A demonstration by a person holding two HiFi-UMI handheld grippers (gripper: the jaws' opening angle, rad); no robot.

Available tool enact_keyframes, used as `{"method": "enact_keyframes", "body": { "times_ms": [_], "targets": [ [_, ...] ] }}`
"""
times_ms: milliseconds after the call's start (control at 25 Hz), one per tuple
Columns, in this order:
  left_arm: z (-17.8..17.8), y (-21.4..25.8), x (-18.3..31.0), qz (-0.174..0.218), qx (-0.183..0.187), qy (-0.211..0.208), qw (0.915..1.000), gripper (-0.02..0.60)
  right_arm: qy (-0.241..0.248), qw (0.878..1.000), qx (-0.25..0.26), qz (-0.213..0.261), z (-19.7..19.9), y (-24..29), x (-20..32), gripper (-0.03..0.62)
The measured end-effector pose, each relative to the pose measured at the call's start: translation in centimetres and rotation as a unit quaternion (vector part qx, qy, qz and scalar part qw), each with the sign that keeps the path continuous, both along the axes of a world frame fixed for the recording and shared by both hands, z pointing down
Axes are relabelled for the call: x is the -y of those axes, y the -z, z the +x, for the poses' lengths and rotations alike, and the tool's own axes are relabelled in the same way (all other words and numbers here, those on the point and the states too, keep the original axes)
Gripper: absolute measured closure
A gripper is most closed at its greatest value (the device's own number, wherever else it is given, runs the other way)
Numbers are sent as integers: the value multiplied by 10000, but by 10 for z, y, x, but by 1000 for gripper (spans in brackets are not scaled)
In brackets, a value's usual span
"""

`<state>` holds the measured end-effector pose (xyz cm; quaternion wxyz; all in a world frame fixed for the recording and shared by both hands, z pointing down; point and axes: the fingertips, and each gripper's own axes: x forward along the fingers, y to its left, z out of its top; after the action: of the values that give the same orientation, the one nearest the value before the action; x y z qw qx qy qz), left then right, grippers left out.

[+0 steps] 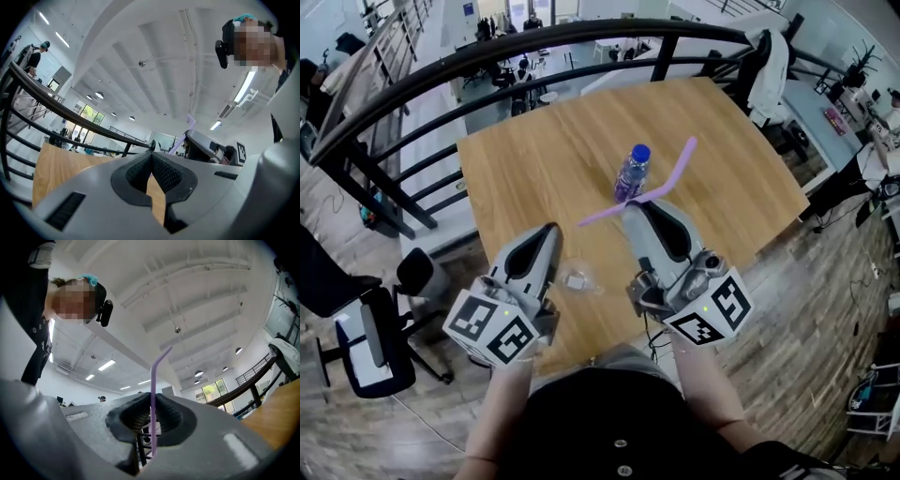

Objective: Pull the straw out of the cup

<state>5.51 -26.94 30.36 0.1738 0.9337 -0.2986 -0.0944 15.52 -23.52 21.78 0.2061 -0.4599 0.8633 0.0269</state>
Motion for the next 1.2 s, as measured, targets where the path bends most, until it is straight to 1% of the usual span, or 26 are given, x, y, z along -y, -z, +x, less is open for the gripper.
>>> {"method": "enact_keyframes", "body": {
  "times_ms": [200,400,640,840,960,1200],
  "targets": [
    [7,8,-2,165,-104,-87,9998,569,-212,9992,112,317,12,5,-15,562],
    [10,9,-5,208,-126,-142,9996,571,-511,9973,300,424,24,5,-25,562],
    [20,2,-15,156,-50,-261,9995,571,-646,9964,438,334,35,-5,-31,562],
    [22,-2,-21,104,-41,-360,9993,571,-599,9969,462,232,33,-13,-30,562],
    [20,-6,-22,61,-53,-322,9994,569,-550,9973,450,184,31,-18,-29,562],
    [19,-18,-20,-196,108,-239,9995,571,-602,9971,429,152,33,-19,-28,562]
  ]
}}
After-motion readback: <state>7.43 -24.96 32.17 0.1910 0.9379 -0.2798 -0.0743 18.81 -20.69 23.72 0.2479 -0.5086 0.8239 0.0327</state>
